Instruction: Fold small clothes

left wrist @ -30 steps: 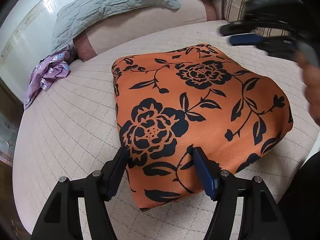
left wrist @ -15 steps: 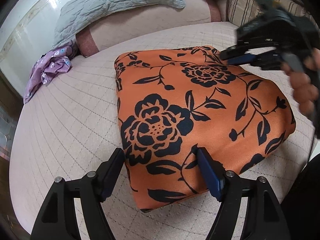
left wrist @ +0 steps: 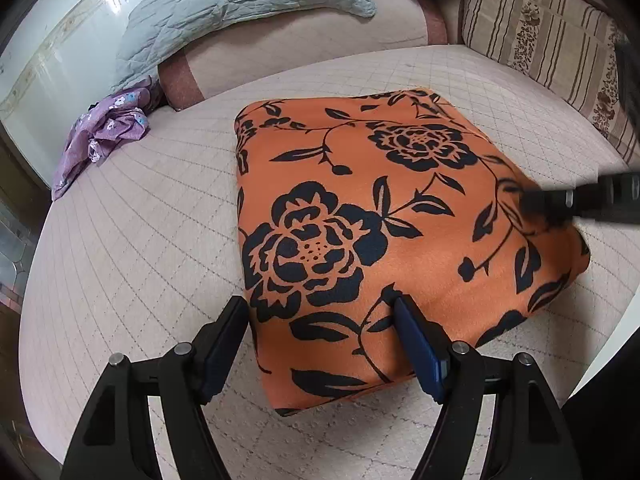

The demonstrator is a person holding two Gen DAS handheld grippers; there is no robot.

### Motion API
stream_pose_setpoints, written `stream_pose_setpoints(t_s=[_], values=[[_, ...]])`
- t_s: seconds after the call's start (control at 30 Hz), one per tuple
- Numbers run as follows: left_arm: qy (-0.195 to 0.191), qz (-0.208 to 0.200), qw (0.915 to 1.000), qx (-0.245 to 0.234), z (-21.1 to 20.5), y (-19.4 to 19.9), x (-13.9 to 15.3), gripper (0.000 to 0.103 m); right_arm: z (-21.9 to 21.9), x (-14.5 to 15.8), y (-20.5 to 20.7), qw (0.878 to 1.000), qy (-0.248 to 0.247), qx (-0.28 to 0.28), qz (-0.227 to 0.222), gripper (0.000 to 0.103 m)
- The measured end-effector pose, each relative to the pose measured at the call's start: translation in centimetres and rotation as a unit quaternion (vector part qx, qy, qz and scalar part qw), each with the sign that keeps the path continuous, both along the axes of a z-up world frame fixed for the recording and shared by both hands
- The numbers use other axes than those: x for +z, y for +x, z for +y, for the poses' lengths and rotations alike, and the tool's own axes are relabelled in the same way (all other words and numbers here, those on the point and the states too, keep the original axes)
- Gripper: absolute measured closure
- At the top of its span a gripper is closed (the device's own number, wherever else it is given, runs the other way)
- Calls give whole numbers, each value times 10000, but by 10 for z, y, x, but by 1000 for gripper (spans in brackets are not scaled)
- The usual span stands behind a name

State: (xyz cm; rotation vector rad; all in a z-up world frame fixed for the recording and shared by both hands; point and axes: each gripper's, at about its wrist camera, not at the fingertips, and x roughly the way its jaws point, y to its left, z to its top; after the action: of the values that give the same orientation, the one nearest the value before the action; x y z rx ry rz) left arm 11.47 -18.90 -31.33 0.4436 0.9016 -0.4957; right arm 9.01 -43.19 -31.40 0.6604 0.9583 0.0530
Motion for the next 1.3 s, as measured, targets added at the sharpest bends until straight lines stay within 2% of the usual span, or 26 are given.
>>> stream_pose_setpoints(t_s=[0.23,0.33,0.47,0.57,0.63,0.67,0.7,0.77,0.83,0.9,0.97,1.03,1.1,1.2,1.3], values=[[4,64,10000,-50,3,2,0,25,9,-6,1,9997,-246,-33,-42,76],[-44,224,9997,31,6,9,-3,18,7,-9,-4,9997,-140,-161,-146,76],[-103,466,9988,78,8,16,-4,18,3,-2,-28,9983,197,-519,-179,76],[43,533,9986,-24,1,15,3,18,2,24,-81,9899,357,-962,-983,75],[22,560,9983,-137,-4,10,11,18,1,40,-128,9769,546,-1228,-1662,74],[-83,551,9982,-205,-5,7,19,18,1,46,-144,9725,603,-1278,-1851,70],[-233,517,9981,-238,-6,3,28,18,1,54,-162,9696,548,-1302,-1997,55],[-625,339,9972,-214,-6,-7,55,18,3,74,-186,9664,193,-1414,-2136,35],[-936,155,9953,-171,-5,-16,85,18,1,98,-214,9568,-225,-1598,-2418,35],[-1280,58,9916,-197,-2,-22,111,18,-7,118,-238,9454,-319,-1880,-2641,35],[-1825,-192,9828,-186,8,-32,145,13,-14,129,-249,9381,-241,-2033,-2793,35],[-2185,-485,9745,-125,19,-39,172,7,-16,140,-258,9334,-339,-2154,-2851,35],[-2321,-662,9703,-157,24,-43,191,6,-13,148,-262,9334,-477,-2191,-2803,35],[-2049,-1117,9722,-205,27,-56,210,5,-5,156,-268,9316,-668,-2205,-2812,35],[-1801,-1343,9723,-642,29,-68,205,4,0,157,-264,9334,-741,-2202,-2734,35]])
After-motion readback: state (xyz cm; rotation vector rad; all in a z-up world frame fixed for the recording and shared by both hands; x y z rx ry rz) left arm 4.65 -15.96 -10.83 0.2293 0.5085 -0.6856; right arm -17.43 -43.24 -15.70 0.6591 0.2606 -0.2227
